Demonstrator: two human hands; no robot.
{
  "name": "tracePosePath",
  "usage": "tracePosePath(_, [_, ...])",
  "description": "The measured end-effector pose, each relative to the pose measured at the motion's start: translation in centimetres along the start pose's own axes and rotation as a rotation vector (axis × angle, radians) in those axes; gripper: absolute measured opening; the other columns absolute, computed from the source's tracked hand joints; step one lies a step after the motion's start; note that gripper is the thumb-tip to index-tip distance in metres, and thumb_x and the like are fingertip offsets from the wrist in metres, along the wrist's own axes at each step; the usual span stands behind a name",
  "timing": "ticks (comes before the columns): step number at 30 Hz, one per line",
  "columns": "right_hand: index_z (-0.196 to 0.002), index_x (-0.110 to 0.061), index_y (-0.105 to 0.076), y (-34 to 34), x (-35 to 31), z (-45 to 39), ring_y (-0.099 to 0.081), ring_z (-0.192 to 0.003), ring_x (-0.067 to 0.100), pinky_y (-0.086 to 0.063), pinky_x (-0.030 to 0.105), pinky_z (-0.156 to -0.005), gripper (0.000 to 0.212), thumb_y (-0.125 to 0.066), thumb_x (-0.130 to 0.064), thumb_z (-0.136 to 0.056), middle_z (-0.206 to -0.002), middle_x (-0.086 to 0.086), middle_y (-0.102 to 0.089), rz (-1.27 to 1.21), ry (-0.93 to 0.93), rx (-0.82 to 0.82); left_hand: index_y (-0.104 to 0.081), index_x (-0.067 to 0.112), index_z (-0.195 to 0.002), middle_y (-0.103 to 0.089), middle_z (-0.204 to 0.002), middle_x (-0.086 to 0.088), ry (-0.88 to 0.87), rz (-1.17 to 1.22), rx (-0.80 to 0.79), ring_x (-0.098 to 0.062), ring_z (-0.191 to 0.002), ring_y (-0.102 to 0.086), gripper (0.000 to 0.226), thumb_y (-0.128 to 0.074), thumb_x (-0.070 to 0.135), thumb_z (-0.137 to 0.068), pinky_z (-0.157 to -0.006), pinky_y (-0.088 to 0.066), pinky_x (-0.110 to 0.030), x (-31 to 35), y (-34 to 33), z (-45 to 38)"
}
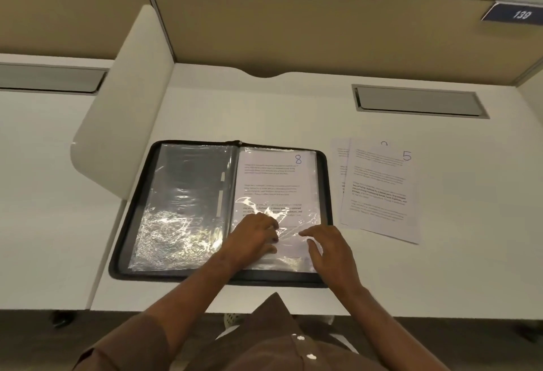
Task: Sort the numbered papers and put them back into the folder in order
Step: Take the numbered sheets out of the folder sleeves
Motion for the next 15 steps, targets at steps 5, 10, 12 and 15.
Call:
tracePosePath(5, [-0.116,-0.026,-0.072,-0.1,-1.9,1.3,-0.065,-0.105,0.006,-0.055,0.024,-0.095,0.025,-0.058,-0.030,-0.097,-0.114,-0.009,-0.073,-0.021,0.250,-0.249,-0.078,0.021,-0.092,-0.072,-0.111,0.002,0.026,0.081,0.055,-0.017,-0.105,-0.064,0.009,-0.076,0.027,-0.086,-0.092,-0.051,-0.037,-0.2,0.4,-0.1])
tracePosePath(10, [-0.150,-0.027,-0.046,-1.9,-4.8,3.2,-0.047,-0.138,0.014,-0.022,0.015,-0.109,0.047,-0.046,-0.042,-0.105,-0.152,-0.006,-0.050,0.138,0.281,-0.515,-0.073,0.019,-0.100,-0.069,-0.120,0.004,0.136,0.248,0.061,-0.015,-0.111,-0.062,0.017,-0.063,0.031,-0.093,-0.096,-0.049,-0.029,-0.5,0.6,0.8])
tracePosePath(12, [-0.158,-0.026,-0.028,-2.4,-5.0,3.2,-0.030,-0.150,0.015,-0.012,0.018,-0.112,0.058,-0.042,-0.045,-0.106,-0.164,-0.004,-0.030,0.219,0.284,-0.497,-0.071,0.019,-0.101,-0.068,-0.121,0.005,0.144,0.271,0.097,-0.012,-0.111,-0.062,0.019,-0.061,0.034,-0.093,-0.092,-0.052,-0.026,-0.4,0.6,1.1])
tracePosePath(15, [-0.162,-0.021,-0.013,-3.1,-5.3,3.0,-0.010,-0.156,0.019,-0.003,0.026,-0.117,0.069,-0.042,-0.046,-0.105,-0.170,0.000,-0.008,0.286,0.304,-0.510,-0.070,0.020,-0.101,-0.067,-0.121,0.007,0.159,0.292,0.149,-0.009,-0.111,-0.062,0.017,-0.062,0.032,-0.093,-0.089,-0.052,-0.023,-0.2,0.7,1.6])
Point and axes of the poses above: each hand's wrist, its own z-axis away from the middle knuckle, its own y-axis out of the back of the hand, x = y × z, the point moved 2 cm from there along -z, towards the middle knuckle
